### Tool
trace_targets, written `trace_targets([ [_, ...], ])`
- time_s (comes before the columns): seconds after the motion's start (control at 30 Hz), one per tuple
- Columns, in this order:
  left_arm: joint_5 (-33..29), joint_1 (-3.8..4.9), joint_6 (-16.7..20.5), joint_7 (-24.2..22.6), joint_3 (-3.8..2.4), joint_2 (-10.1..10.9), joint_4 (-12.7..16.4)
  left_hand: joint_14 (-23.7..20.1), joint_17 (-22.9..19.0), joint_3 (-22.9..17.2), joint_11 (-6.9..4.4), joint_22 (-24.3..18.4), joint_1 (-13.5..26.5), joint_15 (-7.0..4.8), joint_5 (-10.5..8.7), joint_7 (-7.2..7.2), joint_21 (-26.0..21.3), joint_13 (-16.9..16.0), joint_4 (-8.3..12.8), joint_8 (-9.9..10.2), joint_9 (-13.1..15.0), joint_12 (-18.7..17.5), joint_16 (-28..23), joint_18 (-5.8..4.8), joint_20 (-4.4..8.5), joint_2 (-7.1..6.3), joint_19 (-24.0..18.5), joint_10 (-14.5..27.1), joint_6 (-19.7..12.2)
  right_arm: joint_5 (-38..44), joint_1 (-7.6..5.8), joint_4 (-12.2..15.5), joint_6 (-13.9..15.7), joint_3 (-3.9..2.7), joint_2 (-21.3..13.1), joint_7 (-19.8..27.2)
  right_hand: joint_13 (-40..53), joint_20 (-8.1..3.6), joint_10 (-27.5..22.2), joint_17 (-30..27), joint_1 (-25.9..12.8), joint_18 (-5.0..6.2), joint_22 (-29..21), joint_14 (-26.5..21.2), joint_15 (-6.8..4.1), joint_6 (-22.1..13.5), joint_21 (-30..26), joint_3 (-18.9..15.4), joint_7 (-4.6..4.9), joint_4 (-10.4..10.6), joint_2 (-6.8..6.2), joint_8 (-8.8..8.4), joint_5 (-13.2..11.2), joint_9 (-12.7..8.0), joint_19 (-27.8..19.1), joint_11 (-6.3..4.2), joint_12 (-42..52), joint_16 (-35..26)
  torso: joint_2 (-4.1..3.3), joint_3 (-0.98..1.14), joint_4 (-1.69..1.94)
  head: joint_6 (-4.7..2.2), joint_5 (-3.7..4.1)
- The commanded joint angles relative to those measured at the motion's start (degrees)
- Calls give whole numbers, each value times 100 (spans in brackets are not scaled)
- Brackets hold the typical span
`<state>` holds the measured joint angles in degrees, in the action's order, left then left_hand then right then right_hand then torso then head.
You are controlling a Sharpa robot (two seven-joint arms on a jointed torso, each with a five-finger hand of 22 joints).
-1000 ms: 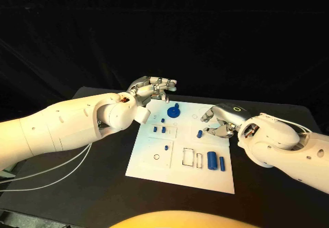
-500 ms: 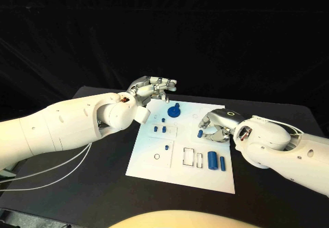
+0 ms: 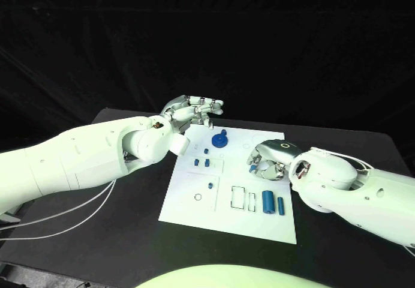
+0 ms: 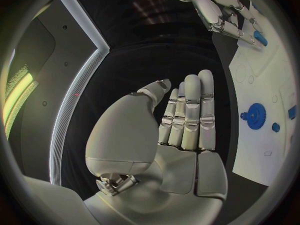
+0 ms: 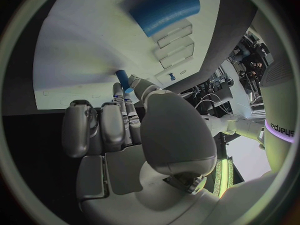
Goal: Assemble the parts on the task board
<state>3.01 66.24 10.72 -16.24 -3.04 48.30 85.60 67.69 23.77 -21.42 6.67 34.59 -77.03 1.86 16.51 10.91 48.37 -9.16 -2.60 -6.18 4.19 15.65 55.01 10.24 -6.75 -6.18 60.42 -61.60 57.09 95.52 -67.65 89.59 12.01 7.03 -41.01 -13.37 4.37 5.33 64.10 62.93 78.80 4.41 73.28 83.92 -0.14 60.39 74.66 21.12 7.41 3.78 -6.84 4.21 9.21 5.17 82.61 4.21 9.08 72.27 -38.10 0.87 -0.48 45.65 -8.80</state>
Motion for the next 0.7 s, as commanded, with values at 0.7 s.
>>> trace_targets([
  [0.7, 70, 7, -81, 26, -3, 2, 15, -78, -25, 17, -8, -22, -84, 3, 9, 16, -53, -9, 49, -37, -1, 48, 6, 34, -19, 10, 31, 51, -42, 448, 68, -124, 19, 5, 67, -132, 10, -50, 334, 58, 242, -104, 275, 169, -65, 401, 236, 429, 15, -186, 245, 123, -282, 94, 132, -27, -50, 70, 4, -2, -6, 21, -17],
])
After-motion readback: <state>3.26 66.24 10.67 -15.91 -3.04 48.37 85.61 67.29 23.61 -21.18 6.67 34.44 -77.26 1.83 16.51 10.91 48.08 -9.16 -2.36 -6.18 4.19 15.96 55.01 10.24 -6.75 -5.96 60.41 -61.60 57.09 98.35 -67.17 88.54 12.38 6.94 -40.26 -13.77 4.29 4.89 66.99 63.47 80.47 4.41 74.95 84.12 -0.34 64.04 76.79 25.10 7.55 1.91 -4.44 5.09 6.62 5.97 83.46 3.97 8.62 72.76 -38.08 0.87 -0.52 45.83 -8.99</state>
